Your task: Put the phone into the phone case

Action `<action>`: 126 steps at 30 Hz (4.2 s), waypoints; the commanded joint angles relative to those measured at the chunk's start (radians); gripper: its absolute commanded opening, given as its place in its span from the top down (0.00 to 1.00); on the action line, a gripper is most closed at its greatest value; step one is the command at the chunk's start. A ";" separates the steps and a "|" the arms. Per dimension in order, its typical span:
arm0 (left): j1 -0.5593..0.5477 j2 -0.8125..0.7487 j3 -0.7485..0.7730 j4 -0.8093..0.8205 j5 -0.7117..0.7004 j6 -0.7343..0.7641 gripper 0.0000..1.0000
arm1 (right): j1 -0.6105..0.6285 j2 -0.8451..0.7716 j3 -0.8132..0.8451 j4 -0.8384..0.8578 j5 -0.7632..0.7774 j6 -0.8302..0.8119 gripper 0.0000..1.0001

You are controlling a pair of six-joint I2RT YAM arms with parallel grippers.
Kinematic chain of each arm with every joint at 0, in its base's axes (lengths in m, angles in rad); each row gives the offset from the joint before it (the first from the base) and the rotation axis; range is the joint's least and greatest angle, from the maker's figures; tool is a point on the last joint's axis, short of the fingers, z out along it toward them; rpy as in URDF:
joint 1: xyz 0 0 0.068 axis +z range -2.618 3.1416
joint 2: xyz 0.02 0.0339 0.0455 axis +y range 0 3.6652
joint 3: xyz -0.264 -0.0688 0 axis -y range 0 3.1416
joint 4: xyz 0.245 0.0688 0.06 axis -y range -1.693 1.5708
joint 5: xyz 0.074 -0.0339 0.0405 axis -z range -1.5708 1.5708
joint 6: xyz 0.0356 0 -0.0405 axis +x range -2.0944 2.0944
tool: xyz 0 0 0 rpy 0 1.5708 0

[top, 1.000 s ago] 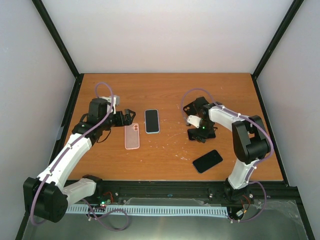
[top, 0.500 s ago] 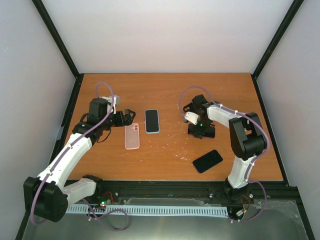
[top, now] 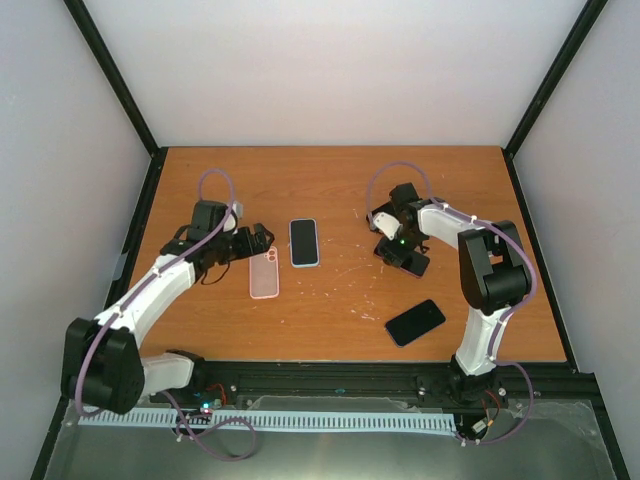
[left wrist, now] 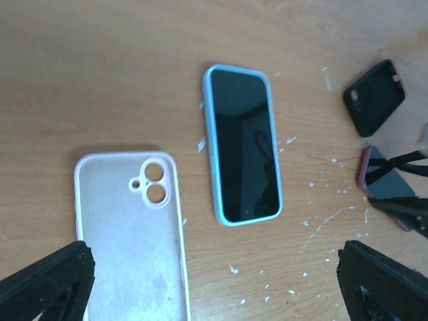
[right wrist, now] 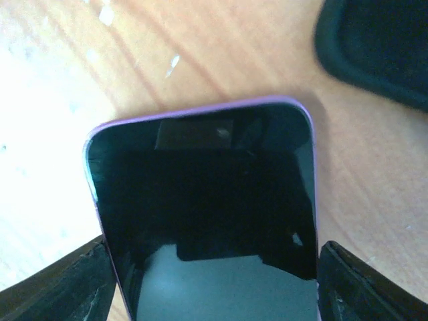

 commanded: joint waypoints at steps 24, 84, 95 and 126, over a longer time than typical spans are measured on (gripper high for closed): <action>0.060 0.282 -0.181 0.340 0.137 -0.060 0.26 | 0.051 -0.088 -0.030 0.046 -0.006 0.340 0.14; -0.094 0.277 -0.295 0.464 0.313 -0.157 0.63 | 0.223 -0.194 -0.179 0.155 -0.091 0.731 0.31; -0.010 0.082 -0.271 0.385 0.283 -0.227 0.09 | 0.376 -0.217 -0.108 0.247 -0.092 0.880 0.34; 0.346 -0.037 -0.302 0.274 0.372 -0.157 0.01 | 0.666 0.082 0.187 0.505 0.087 0.871 0.36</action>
